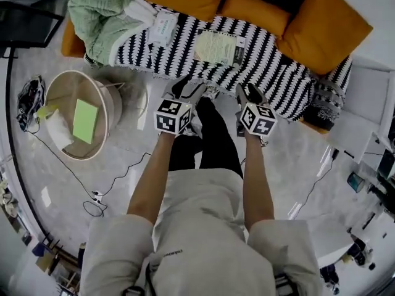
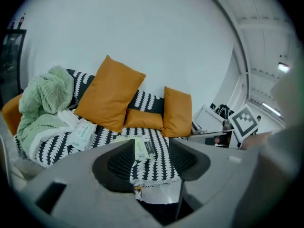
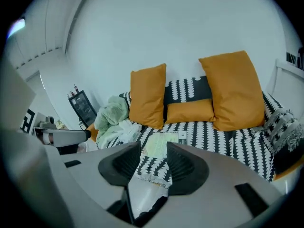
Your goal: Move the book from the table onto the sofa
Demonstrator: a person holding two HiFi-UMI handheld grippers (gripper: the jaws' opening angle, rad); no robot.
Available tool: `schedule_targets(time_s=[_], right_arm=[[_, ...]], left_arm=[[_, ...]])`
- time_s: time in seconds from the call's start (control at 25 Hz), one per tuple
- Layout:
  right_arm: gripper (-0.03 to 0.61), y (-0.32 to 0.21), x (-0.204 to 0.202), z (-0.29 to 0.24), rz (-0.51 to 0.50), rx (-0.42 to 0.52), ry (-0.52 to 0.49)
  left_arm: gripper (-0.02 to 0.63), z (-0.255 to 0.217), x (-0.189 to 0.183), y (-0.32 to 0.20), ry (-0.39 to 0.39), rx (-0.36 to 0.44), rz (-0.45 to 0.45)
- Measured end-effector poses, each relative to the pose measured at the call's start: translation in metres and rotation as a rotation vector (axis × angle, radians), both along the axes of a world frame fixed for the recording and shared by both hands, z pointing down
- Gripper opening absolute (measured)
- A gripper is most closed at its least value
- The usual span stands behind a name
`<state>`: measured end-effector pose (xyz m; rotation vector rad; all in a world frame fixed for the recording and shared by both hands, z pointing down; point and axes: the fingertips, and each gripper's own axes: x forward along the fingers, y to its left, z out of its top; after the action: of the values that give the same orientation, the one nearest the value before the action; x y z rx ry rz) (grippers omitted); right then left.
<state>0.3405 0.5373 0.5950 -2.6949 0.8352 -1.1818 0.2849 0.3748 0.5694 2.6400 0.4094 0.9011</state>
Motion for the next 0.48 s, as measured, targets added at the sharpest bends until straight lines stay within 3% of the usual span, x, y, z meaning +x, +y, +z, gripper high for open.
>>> schedule_targets(time_s=[0.48], right_arm=[[0.138, 0.003, -0.077, -0.080, -0.035, 0.028, 0.104]], left_arm=[[0.202, -0.081, -0.068, 0.041, 0.093, -0.031, 0.021]])
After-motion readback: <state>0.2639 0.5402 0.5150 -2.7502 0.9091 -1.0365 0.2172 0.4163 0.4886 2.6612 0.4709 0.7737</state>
